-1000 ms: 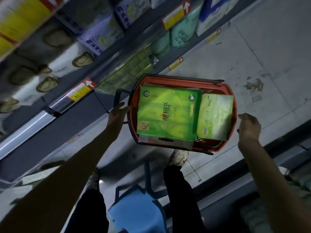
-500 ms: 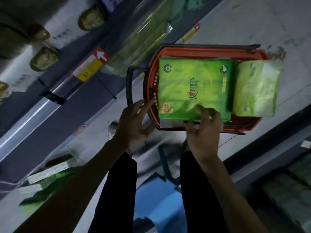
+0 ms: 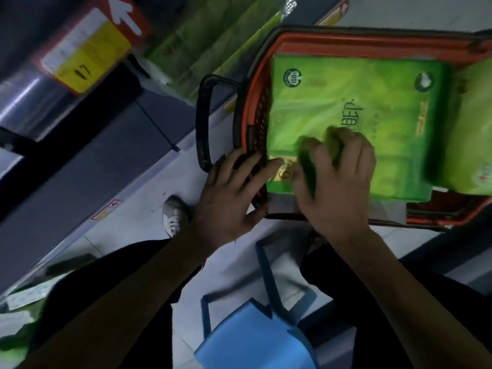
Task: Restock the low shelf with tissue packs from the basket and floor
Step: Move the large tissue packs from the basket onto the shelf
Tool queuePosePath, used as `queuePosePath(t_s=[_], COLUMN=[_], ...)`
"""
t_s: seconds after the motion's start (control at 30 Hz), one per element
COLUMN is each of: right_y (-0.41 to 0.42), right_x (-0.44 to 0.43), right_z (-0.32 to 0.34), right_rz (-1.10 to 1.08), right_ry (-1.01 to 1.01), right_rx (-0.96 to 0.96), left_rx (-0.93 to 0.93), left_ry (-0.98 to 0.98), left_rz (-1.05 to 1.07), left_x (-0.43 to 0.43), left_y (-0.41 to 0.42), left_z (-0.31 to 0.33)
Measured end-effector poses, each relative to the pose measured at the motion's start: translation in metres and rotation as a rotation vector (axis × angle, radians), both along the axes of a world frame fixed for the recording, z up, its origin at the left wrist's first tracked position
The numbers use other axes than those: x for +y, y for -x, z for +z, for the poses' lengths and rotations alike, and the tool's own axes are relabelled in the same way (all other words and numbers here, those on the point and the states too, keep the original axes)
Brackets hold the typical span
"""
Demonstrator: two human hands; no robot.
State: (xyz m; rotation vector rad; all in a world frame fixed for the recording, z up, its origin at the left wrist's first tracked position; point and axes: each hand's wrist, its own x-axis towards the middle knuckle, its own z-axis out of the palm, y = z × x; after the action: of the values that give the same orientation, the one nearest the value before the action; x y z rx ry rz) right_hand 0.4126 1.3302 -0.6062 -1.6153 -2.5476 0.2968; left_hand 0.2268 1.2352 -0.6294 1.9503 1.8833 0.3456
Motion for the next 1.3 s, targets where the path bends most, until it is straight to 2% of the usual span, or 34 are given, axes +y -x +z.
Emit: queuePosePath(t_s=[0.27,0.5,0.6,0.67,0.87,1.0,1.17,1.3], right_y=[-0.004,-0.014,-0.013,-0.011,-0.007,-0.017,-0.027,-0.031], right_x=[0.031,0.018,0.01,0.007,-0.017,-0.044,-0.071,-0.068], right_z=[-0.011,-0.017,-0.016,-0.014,-0.012,-0.01,0.009,0.024], right_rz=[0.229,0.314,0.306,0.278,0.204,0.182,0.264,0.237], right_ry=[-0.161,-0.153,-0.174,-0.172,-0.097,-0.089,0.091,0.169], right_rx=[-0.033,-0.095,-0.111,-0.115,-0.164,-0.191,-0.365,-0.269], left_rx=[0.095,0.063,0.223,0.217,0.166,0.211,0.222,0.145], left_ry=[-0.176,-0.183,-0.145,-0.094,-0.043,-0.021,0.003,-0.014], left_rz=[-0.24,-0.284,-0.254,-0.239,-0.18,-0.16,-0.142,-0.081], left_x=[0.04,0.038,0.028,0.024,0.003,-0.016,-0.025,-0.022], left_y=[0.019,0.025,0.028,0.029,0.016,0.008,0.011,0.01], left_z=[-0.018,-0.026,-0.023,-0.016,-0.015,-0.017,-0.011,-0.014])
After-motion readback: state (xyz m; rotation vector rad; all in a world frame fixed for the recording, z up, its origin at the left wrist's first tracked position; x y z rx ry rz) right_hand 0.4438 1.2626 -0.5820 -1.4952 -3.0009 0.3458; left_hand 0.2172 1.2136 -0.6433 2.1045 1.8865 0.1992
